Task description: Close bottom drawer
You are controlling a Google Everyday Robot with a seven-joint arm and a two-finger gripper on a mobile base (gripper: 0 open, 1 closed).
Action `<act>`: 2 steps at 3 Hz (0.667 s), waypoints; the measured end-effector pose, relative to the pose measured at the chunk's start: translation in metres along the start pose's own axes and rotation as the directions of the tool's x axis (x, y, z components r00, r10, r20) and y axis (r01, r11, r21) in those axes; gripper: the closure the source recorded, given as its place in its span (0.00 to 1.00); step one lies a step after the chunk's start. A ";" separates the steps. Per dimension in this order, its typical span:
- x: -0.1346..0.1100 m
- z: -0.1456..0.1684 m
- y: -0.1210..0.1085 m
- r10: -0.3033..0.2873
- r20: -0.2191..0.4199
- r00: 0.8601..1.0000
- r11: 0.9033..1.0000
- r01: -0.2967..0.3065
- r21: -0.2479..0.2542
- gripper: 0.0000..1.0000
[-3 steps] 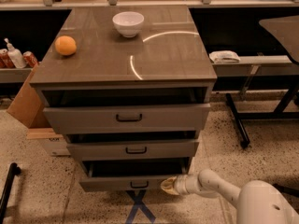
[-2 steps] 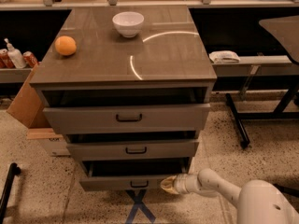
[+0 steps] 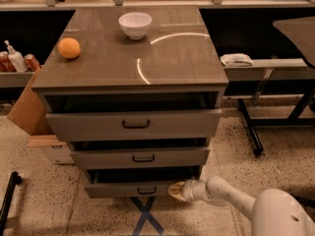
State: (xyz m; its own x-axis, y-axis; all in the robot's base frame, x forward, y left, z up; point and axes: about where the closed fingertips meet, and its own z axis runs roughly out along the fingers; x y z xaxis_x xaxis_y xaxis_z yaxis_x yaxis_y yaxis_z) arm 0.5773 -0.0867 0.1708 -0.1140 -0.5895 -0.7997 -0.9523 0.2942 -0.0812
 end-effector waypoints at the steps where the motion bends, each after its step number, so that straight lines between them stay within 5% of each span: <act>1: 0.002 0.005 -0.011 0.012 -0.006 1.000 1.000 -0.012 0.017 1.00; 2: 0.006 0.012 -0.024 0.027 -0.017 0.999 0.999 -0.027 0.029 1.00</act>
Offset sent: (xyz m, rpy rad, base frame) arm 0.0442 -0.0093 -0.0145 -0.0266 0.0143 -0.0692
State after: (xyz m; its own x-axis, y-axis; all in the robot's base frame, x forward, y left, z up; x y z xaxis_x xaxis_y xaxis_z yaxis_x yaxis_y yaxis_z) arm 0.6025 -0.0883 0.1614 -0.1447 -0.5938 -0.7915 -0.9403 0.3315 -0.0768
